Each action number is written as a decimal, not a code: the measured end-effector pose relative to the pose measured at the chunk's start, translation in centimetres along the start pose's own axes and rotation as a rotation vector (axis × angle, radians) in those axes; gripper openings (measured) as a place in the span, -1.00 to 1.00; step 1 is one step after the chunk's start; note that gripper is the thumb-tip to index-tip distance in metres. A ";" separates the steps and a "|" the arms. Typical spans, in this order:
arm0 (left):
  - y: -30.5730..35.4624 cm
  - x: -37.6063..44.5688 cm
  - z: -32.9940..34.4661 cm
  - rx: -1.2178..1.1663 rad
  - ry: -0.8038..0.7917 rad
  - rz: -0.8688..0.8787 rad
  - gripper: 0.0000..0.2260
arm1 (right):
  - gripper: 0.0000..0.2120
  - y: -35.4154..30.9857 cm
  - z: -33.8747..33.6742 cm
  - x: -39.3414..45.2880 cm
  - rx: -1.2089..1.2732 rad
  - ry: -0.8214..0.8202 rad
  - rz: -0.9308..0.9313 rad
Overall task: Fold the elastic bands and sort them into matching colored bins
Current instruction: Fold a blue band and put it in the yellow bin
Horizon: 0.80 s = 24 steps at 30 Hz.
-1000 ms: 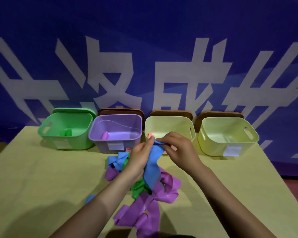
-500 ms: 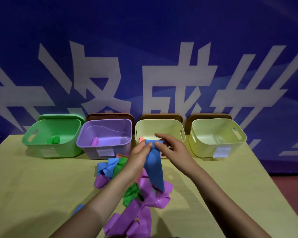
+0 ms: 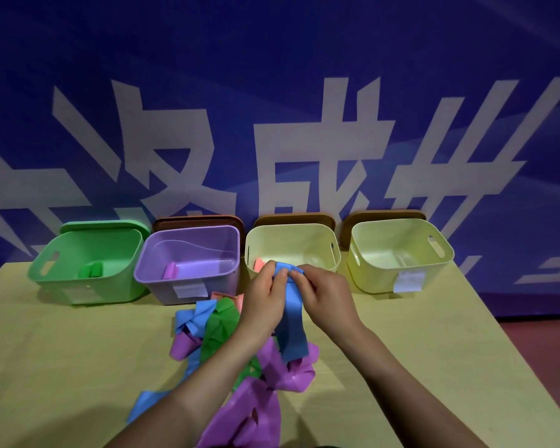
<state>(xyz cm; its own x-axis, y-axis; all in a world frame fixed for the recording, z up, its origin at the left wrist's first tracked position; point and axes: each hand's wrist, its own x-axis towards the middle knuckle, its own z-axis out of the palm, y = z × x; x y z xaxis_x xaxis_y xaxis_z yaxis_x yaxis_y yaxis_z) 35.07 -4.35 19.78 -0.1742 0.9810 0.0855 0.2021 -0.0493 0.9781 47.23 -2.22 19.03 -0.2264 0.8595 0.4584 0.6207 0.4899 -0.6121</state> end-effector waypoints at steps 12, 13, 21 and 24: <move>0.1 0.2 -0.3 -0.310 -0.087 -0.315 -0.82 | -0.87 -0.6 -2.2 -0.1 0.641 -0.101 0.313; 0.1 0.3 -0.2 -0.321 -0.095 -0.330 -0.81 | -0.86 -0.6 -2.2 -0.2 0.641 -0.095 0.318; 0.2 -0.1 0.1 -0.428 -0.156 -0.392 -0.75 | -0.65 -0.4 -3.4 -0.1 0.638 -0.127 0.239; 0.3 0.1 0.4 -0.441 -0.130 -0.457 -0.70 | -0.81 0.4 -2.9 0.2 0.426 -0.108 0.158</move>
<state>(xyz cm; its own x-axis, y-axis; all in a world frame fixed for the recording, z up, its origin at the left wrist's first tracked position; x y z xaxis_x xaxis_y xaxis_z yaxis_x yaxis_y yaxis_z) 35.47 -4.23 20.02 -0.0252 0.9347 -0.3546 -0.2845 0.3333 0.8989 49.65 -2.29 20.71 -0.2450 0.9276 0.2821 0.2957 0.3486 -0.8894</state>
